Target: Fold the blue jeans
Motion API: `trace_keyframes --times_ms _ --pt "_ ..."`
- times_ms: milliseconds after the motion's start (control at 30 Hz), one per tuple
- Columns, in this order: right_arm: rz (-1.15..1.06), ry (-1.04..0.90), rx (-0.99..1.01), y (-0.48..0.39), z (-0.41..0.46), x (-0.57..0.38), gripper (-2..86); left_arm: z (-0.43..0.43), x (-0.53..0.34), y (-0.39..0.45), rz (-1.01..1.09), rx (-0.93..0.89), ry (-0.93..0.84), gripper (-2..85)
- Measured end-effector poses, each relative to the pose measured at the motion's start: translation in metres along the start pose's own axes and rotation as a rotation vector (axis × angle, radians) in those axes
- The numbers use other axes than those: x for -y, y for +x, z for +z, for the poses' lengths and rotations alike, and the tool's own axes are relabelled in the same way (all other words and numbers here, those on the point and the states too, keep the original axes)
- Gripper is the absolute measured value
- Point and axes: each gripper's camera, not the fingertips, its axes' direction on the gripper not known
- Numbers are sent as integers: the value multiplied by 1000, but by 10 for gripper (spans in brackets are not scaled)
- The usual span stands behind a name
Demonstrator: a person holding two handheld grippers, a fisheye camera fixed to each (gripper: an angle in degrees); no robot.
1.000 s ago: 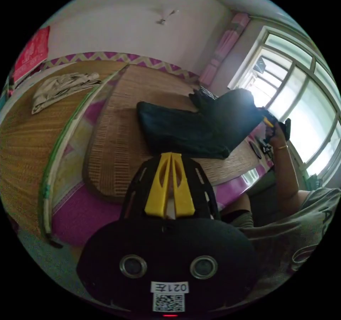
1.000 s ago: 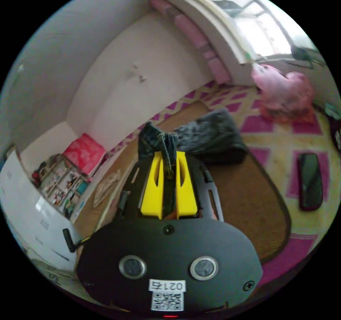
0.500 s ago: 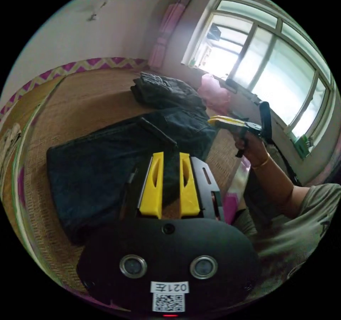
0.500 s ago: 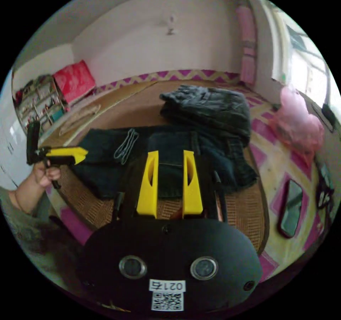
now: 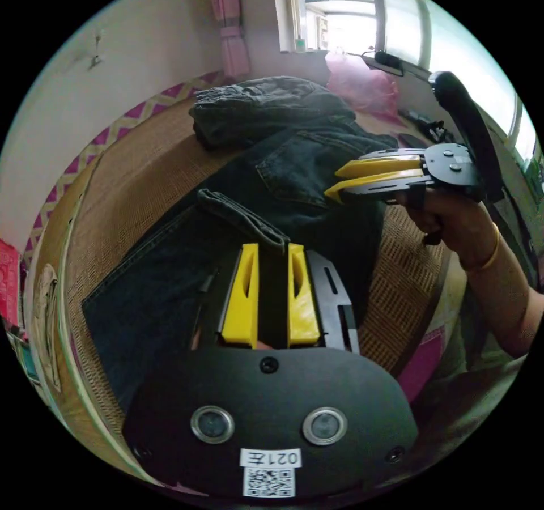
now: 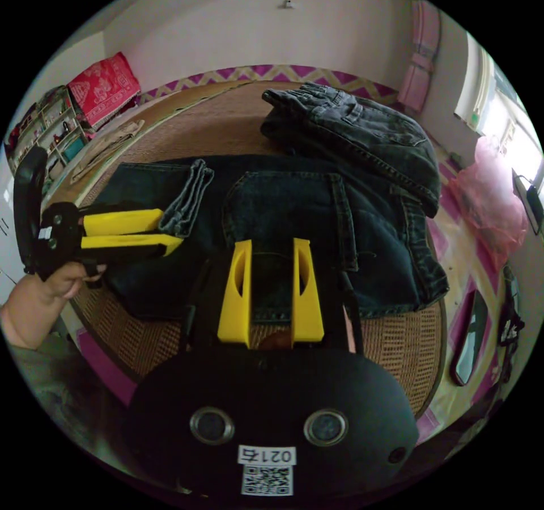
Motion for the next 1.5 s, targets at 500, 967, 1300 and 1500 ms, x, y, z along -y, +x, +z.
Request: trace_keyframes --times_ms 500,967,1300,1500 --pt "3 4 0 -2 4 -8 109 -284 -197 -324 -578 184 460 5" --pt "10 1 3 -1 8 -7 109 -228 -350 -509 -921 95 226 2" --pt "-39 -7 116 11 15 10 110 -227 -328 -553 -895 137 230 2" --pt "-60 122 162 26 -19 26 62 -241 -340 -557 -856 76 348 10"
